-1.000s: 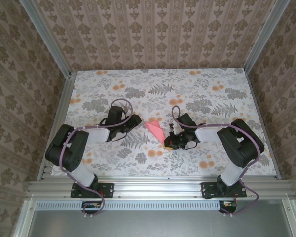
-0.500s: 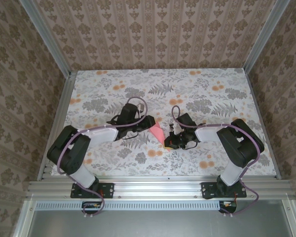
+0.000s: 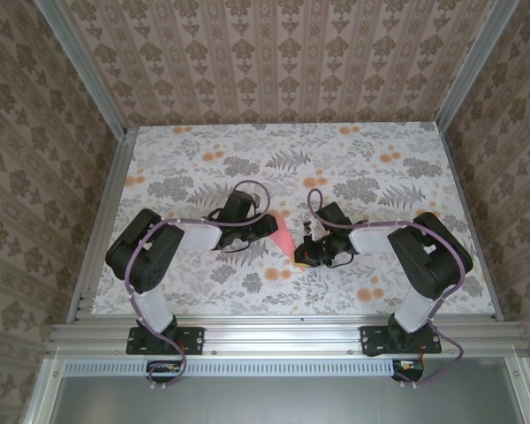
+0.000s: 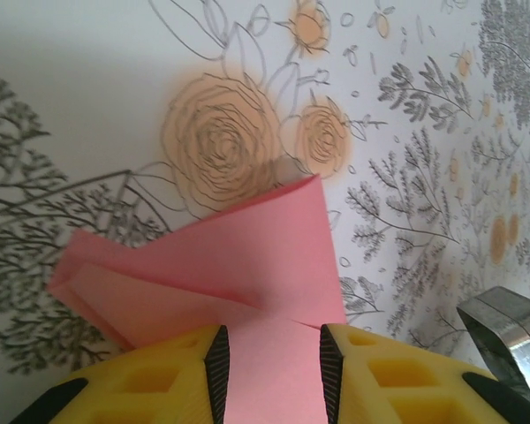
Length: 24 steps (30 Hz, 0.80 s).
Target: Fold a paper plane with a square sheet of paper (pick it up from the middle)
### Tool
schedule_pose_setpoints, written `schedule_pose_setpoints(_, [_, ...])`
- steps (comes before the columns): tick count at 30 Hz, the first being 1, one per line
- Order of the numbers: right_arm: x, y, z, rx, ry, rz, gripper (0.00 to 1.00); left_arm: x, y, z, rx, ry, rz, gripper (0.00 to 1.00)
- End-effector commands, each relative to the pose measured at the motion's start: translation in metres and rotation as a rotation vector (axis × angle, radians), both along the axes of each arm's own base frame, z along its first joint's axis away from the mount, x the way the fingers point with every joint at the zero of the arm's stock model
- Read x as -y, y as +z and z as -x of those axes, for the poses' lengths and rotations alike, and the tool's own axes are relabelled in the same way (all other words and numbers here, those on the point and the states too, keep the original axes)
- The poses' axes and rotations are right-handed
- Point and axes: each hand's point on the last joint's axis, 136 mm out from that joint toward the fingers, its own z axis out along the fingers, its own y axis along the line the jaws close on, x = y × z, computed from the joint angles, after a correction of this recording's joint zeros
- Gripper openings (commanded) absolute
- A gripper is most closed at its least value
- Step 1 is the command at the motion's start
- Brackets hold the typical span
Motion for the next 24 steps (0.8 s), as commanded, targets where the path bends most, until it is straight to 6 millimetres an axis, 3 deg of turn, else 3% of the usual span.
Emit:
schedule_pose_setpoints(1, [0.040,-0.053,0.035,-0.157,-0.038,0.234,0.00,-0.015,-0.011,-0.013,0.024,0.036,-0.055,0.35])
schedule_pose_setpoints(16, [0.041,-0.052,0.036,-0.162,-0.036,0.237,0.00,-0.028,-0.019,-0.027,0.008,0.038,-0.063,0.36])
schedule_pose_setpoints(24, [0.042,-0.052,0.037,-0.165,-0.037,0.240,0.00,-0.045,-0.020,-0.032,0.001,0.066,-0.072,0.36])
